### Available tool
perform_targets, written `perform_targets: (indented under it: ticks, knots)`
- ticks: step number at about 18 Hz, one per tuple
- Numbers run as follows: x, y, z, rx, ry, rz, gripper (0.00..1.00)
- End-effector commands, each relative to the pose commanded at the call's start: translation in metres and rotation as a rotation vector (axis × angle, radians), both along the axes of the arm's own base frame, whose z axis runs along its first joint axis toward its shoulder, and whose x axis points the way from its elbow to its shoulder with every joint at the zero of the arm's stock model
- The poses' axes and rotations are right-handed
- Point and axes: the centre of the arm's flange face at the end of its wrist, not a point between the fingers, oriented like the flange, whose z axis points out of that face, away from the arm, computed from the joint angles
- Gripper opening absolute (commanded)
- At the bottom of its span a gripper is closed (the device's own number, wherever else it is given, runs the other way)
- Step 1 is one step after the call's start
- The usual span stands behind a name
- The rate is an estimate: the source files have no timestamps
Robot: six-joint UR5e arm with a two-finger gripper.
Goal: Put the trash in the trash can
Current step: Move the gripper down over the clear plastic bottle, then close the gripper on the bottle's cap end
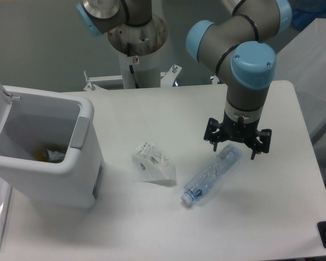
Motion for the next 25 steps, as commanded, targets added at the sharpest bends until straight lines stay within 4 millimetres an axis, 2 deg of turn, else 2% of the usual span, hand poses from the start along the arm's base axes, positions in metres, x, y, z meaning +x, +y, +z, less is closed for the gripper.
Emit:
perform_targets:
  ticks: [2, 4, 9, 13, 17, 22, 25]
  knots:
    - [0.007, 0.014, -0.024, -0.017, -0.019, -0.023, 1.0]
    - [0.008, 0.027, -0.033, 0.0, 0.006, -0.026, 1.0]
    - [0.016, 0.057, -0.076, -0.012, -0.018, -0.07, 1.0]
    - [0.02, 0.062, -0.101, -0.04, -0.044, -0.085, 1.0]
    - [0.019, 0.061, -0.116, -0.078, -0.049, -0.085, 1.0]
    - [0.031, 0.075, -0.138, -0.191, -0.004, -0.127, 1.0]
    - [0.031, 0.076, -0.146, -0.213, -0.001, -0.13, 1.0]
